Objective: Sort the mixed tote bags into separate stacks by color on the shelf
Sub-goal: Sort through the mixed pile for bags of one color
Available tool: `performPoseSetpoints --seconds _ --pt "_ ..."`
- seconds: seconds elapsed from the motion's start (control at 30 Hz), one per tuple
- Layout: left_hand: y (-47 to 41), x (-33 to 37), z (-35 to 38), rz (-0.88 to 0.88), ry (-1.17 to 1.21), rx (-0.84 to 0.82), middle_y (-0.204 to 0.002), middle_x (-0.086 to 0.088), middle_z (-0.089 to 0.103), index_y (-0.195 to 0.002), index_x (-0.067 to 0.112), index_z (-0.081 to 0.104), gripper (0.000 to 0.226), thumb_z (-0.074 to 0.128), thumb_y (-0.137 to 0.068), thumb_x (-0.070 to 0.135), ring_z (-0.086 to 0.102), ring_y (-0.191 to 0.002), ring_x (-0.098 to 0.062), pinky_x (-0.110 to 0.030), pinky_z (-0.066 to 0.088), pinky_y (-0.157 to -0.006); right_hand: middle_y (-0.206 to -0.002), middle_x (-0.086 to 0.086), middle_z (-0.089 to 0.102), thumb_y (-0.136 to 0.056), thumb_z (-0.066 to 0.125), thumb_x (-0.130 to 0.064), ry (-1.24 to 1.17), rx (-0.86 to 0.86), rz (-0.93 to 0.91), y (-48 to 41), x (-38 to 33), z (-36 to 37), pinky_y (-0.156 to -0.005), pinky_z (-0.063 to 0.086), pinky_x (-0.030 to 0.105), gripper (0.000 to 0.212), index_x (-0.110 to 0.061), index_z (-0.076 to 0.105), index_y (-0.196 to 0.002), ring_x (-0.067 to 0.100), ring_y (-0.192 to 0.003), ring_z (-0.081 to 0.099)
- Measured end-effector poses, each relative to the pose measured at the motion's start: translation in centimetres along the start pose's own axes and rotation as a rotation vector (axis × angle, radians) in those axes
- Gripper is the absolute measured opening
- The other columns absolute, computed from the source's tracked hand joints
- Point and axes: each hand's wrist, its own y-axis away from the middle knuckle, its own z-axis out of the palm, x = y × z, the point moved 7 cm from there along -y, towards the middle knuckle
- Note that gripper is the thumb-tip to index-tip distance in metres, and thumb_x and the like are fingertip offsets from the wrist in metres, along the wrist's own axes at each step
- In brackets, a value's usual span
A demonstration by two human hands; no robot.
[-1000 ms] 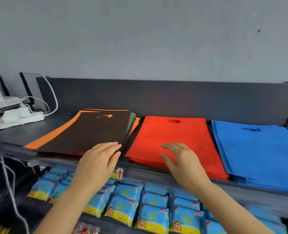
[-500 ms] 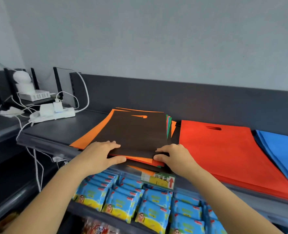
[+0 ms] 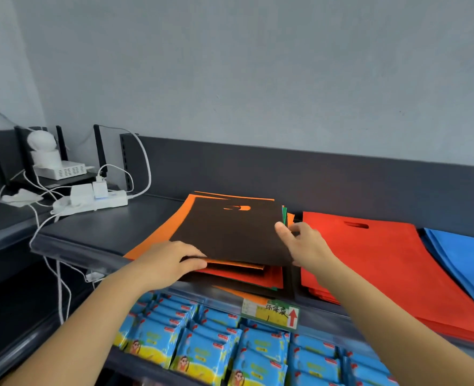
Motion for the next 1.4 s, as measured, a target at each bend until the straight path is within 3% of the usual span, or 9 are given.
performPoseSetpoints --seconds 0.13,0.27,0.37,0.5,0.63,0.73,1.1,1.27,1.4 --pt "0.0 0.1 -0.4 0.026 -0.008 0.110 -0.124 0.015 0.061 -0.118 0.032 0.064 0.031 0.055 -0.091 0.043 0.054 -0.114 -0.006 -0.019 0.039 -0.089 -0.096 0.007 0.049 -0.084 0.069 -0.030 -0.320 -0.246 0.277 1.3 0.6 0.9 -0.070 0.053 0.029 0.046 -0.008 0.042 -0.115 0.029 -0.097 0.062" --pt "0.9 0.7 -0.9 0.077 0.029 0.210 -0.111 0.019 0.067 -0.109 0.039 0.068 0.024 0.063 -0.086 0.041 0.056 -0.093 0.005 -0.006 0.036 -0.069 -0.081 0.004 0.052 -0.074 0.078 -0.036 0.065 -0.187 0.219 0.9 1.3 -0.2 -0.060 0.044 0.026 0.046 -0.004 0.052 -0.094 0.019 -0.073 0.054" --pt "1.6 2.1 -1.1 0.097 0.040 0.233 -0.089 0.018 0.070 -0.106 0.038 0.069 0.020 0.063 -0.086 0.036 0.050 -0.064 0.014 -0.004 0.035 -0.058 -0.066 0.004 0.051 -0.073 0.080 -0.015 -0.074 -0.211 0.271 1.1 2.0 -0.4 -0.042 0.039 0.017 0.031 -0.008 0.049 -0.073 0.011 -0.046 0.051" --pt "2.5 4.9 -1.0 0.120 -0.031 0.242 -0.101 0.007 0.071 -0.114 0.038 0.065 0.025 0.056 -0.093 0.027 0.050 -0.057 0.013 -0.007 0.036 -0.055 -0.110 0.012 0.063 -0.069 0.082 -0.018 0.162 0.005 0.141 1.3 1.3 -3.7 -0.080 0.049 0.030 0.054 -0.002 0.057 -0.114 0.028 -0.102 0.061" --pt "2.6 7.6 -0.8 0.102 -0.165 0.319 -0.117 0.016 0.064 -0.118 0.044 0.060 0.033 0.047 -0.097 0.023 0.048 -0.059 0.000 -0.011 0.034 -0.052 -0.108 0.006 0.066 -0.074 0.074 -0.014 0.176 0.168 0.014 2.7 2.1 -7.8 -0.084 0.046 0.030 0.047 -0.015 0.060 -0.118 0.027 -0.105 0.060" --pt "2.1 10.6 0.7 0.154 -0.148 0.351 -0.118 0.019 0.063 -0.115 0.045 0.062 0.031 0.049 -0.096 0.024 0.061 -0.096 -0.003 -0.021 0.048 -0.071 -0.105 0.000 0.067 -0.075 0.073 -0.017 0.144 0.272 -0.018 4.4 5.3 -12.2 -0.082 0.045 0.027 0.040 -0.022 0.063 -0.114 0.022 -0.101 0.061" --pt "2.2 37.8 9.7 0.509 -0.054 0.356 -0.108 0.017 0.068 -0.103 0.039 0.071 0.041 0.040 -0.080 0.026 0.065 -0.101 -0.013 -0.035 0.054 -0.078 -0.083 -0.002 0.059 -0.083 0.069 -0.019 0.128 0.521 0.061 15.0 24.6 -34.1 -0.058 0.034 0.023 0.008 -0.017 0.061 -0.086 0.016 -0.076 0.052" --pt "2.7 49.8 14.4 0.683 -0.048 0.325 -0.090 0.017 0.072 -0.091 0.035 0.074 0.043 0.054 -0.064 0.008 0.069 -0.077 -0.008 -0.029 0.056 -0.052 -0.090 0.003 0.066 -0.081 0.070 -0.018 0.166 0.642 0.112 19.8 32.4 -43.6 -0.068 0.038 0.026 0.018 -0.012 0.068 -0.098 0.020 -0.081 0.057" --pt "2.1 57.8 17.0 0.795 -0.065 0.341 -0.086 0.019 0.071 -0.087 0.037 0.074 0.046 0.057 -0.057 0.006 0.069 -0.072 -0.005 -0.025 0.053 -0.048 -0.087 0.001 0.066 -0.081 0.069 -0.017 0.219 0.708 0.153 22.6 36.9 -49.7 -0.066 0.038 0.027 0.013 -0.013 0.069 -0.094 0.020 -0.081 0.058"
